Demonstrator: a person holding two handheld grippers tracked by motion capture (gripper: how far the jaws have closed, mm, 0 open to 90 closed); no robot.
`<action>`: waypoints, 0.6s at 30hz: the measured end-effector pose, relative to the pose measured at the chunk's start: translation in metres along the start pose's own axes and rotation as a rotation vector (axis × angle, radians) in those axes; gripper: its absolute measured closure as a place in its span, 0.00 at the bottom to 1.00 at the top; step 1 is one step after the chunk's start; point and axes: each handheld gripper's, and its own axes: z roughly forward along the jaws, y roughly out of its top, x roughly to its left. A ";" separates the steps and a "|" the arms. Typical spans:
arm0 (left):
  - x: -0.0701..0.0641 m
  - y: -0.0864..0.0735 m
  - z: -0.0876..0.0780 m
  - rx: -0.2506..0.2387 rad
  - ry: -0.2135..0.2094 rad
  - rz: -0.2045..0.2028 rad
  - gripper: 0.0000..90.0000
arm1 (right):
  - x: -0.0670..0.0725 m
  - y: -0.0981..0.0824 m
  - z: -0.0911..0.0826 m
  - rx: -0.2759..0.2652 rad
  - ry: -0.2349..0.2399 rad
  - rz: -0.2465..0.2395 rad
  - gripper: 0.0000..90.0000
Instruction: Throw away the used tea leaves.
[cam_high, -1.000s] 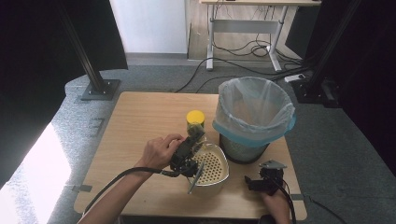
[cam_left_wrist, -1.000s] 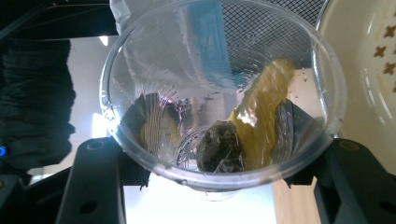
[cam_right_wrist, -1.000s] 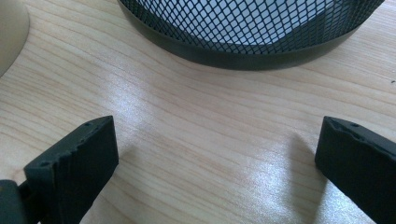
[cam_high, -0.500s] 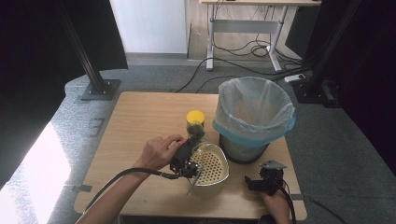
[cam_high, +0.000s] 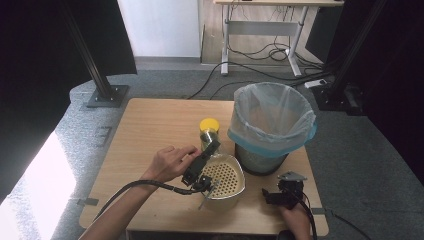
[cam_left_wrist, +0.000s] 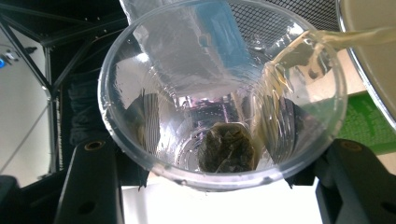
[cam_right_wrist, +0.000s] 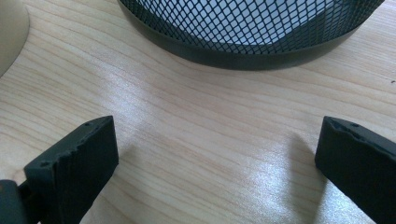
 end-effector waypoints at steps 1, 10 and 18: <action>0.000 0.000 0.000 0.000 0.002 0.003 0.42 | 0.000 0.000 0.000 0.000 0.000 0.000 0.00; -0.001 -0.001 0.000 -0.001 0.055 0.091 0.42 | 0.000 0.000 0.000 -0.001 0.000 -0.001 0.00; -0.002 -0.001 -0.002 0.003 0.095 0.156 0.43 | 0.000 0.000 0.000 0.001 0.001 -0.002 0.00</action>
